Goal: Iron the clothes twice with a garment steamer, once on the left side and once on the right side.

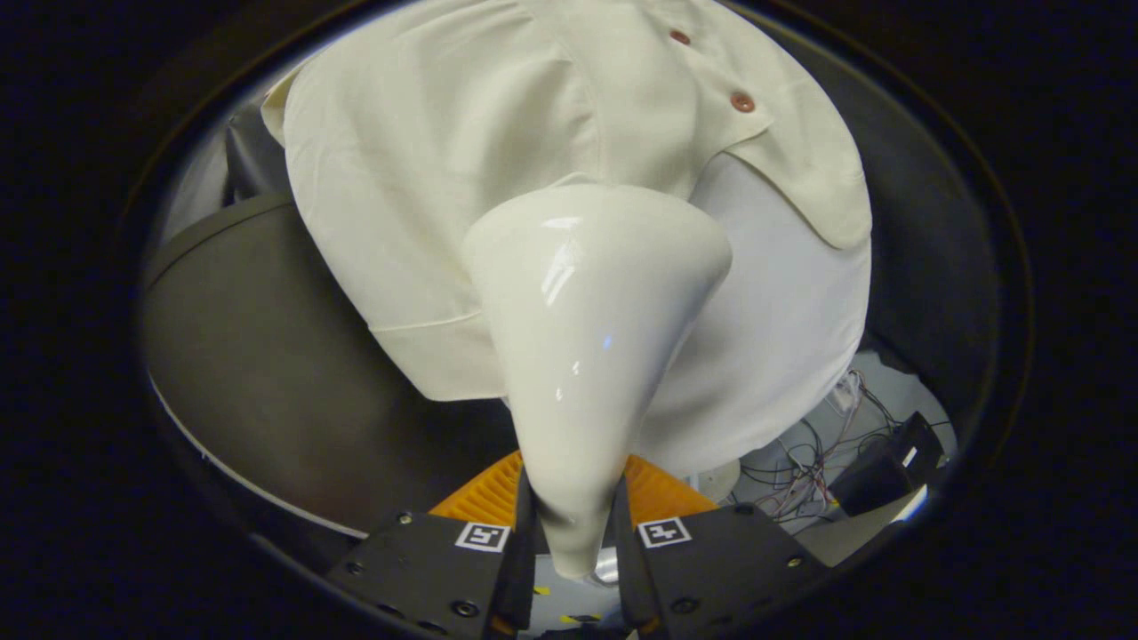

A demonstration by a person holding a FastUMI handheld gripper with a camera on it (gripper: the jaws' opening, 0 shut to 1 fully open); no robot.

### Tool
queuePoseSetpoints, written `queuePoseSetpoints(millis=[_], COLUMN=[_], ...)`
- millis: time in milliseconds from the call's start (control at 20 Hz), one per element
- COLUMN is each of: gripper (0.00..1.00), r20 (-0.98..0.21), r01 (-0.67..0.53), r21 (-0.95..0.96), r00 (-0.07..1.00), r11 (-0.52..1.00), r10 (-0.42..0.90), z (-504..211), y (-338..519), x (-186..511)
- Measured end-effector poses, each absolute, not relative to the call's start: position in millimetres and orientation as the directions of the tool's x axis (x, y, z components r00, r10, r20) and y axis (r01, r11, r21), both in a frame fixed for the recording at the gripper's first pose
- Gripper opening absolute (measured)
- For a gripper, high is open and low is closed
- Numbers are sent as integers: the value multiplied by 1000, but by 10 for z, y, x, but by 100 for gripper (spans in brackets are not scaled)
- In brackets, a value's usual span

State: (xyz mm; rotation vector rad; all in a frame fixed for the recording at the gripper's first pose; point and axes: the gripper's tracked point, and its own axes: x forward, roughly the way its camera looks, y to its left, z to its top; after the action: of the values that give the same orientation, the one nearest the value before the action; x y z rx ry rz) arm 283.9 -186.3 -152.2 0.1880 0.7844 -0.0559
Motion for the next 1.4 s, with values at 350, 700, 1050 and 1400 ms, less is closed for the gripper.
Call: queuePoseSetpoints(millis=[350,700,1050,1400], gripper=[38,38,38,38], r20=[-701,-624,-446,-287], r01=[28,-34,-34,26], r21=[79,90,132,86], r00=[712,777,891,958], r11=[996,995,991,996], r10=[36,83,89,0], z=[-924,-59,1140,2292], y=[-1629,-1364,-1548,-1996], x=[2693,2748,3200,3736])
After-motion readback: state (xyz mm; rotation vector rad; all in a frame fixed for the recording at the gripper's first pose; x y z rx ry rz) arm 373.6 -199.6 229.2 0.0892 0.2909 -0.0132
